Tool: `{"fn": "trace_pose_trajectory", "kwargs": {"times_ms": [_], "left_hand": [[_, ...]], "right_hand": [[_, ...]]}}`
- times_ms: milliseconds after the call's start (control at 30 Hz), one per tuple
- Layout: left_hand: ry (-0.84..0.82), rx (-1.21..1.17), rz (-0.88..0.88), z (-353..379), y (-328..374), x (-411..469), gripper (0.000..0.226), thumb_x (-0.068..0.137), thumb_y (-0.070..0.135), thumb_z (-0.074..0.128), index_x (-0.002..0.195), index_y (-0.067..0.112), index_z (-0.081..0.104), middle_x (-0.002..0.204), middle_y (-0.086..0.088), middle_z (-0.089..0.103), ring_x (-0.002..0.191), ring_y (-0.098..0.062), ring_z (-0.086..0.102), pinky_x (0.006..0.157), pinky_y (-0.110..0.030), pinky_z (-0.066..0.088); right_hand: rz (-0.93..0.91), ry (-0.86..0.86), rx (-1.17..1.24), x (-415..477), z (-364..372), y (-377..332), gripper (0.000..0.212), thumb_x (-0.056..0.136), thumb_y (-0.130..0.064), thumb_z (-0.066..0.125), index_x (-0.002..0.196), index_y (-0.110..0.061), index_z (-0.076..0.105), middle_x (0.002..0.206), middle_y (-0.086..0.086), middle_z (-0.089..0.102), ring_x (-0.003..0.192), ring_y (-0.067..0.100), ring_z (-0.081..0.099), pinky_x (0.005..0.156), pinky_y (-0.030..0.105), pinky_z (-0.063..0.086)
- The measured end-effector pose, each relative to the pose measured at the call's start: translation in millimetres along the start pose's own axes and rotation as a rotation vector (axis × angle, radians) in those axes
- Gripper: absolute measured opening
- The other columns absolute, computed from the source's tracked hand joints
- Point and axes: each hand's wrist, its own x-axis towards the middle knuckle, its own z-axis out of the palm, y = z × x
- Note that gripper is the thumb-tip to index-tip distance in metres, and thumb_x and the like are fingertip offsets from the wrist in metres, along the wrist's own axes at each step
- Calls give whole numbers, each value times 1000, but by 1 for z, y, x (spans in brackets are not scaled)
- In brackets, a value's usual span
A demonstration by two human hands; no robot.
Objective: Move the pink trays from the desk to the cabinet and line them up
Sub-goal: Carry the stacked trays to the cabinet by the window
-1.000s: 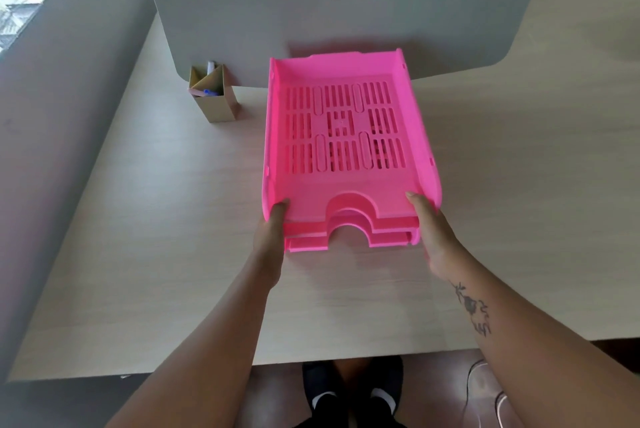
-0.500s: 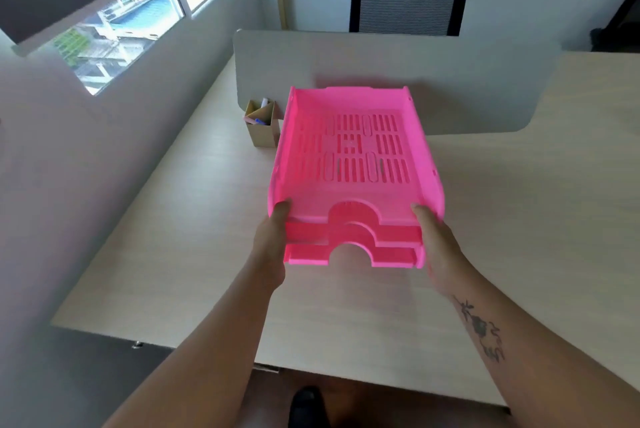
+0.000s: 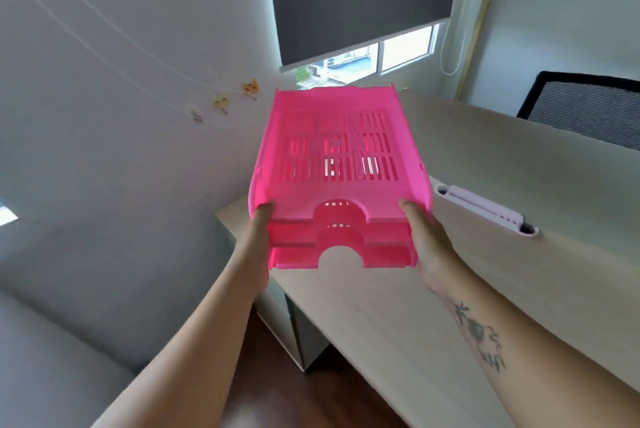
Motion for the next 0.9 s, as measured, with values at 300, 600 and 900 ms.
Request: {"fn": "trace_pose_trajectory", "kwargs": {"times_ms": [300, 600, 900], "left_hand": [[426, -138, 101, -174, 48, -113, 19, 91, 39, 56, 99, 23, 63, 93, -12, 73, 87, -34, 69, 89, -54, 54], [680, -167, 246, -337, 60, -257, 42, 91, 43, 53, 123, 19, 64, 115, -17, 72, 103, -40, 69, 95, -61, 50], [852, -133, 254, -487, 50, -363, 36, 96, 46, 44, 117, 23, 63, 101, -12, 77, 87, -29, 76, 69, -42, 59]], "right_hand": [[-12, -510, -9, -71, 170, 2, 42, 88, -56, 51, 120, -31, 61, 108, 8, 73, 97, 26, 71, 76, 44, 60], [-25, -905, -13, -193, 339, 32, 59, 73, -70, 64, 121, -36, 62, 112, 9, 74, 102, 33, 71, 84, 57, 56], [35, -1116, -79, -328, 472, 84, 84, 62, -78, 67, 128, -25, 59, 114, 12, 73, 104, 38, 69, 89, 61, 53]]}}
